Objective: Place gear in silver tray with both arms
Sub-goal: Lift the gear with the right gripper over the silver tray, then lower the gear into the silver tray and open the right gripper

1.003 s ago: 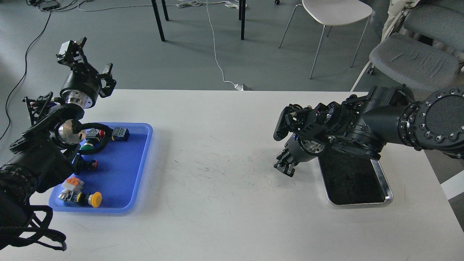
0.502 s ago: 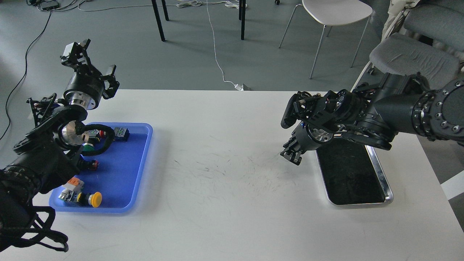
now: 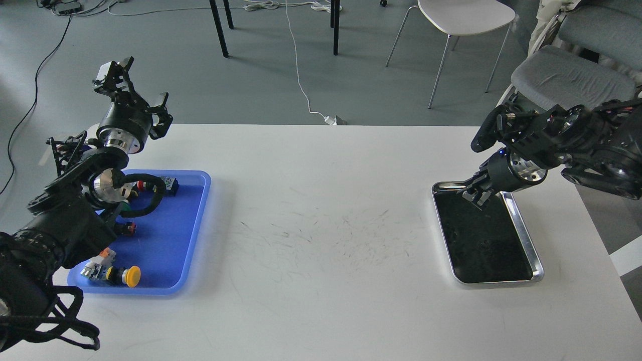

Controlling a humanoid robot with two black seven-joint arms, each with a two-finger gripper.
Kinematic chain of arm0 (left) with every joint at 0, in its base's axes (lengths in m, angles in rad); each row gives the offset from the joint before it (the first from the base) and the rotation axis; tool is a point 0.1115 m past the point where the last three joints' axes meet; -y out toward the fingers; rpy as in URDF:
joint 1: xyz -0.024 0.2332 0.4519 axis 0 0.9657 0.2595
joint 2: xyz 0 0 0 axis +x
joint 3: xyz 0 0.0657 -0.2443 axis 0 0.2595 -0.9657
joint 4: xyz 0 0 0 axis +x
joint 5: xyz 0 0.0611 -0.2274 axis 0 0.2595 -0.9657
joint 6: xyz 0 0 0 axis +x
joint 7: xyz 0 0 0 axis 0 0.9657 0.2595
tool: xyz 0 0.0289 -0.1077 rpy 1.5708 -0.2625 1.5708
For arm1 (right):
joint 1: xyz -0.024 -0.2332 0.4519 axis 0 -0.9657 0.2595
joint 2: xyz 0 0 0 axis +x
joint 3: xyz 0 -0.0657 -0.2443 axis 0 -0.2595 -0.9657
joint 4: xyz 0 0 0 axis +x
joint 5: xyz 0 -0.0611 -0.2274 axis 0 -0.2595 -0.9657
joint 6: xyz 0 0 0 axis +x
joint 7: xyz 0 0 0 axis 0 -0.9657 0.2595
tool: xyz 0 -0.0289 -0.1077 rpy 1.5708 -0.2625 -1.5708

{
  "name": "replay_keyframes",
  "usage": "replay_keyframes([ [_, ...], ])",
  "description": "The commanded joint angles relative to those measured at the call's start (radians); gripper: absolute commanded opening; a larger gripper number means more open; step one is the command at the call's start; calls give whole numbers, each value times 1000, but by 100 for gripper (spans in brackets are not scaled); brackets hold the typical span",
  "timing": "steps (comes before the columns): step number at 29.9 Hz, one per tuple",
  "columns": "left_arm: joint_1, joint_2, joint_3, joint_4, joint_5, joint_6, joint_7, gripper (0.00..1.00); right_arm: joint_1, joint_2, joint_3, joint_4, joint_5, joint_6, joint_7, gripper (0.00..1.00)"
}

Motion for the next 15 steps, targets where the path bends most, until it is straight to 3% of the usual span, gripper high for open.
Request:
replay_keyframes([
  [1,0,-1,0,-1,0,0,0,99,-37,-36,2,-3,-6,-10,0,2],
  [15,0,0,0,-1,1,2,0,99,-98,-20,12,-40,-6,-31,0,2],
])
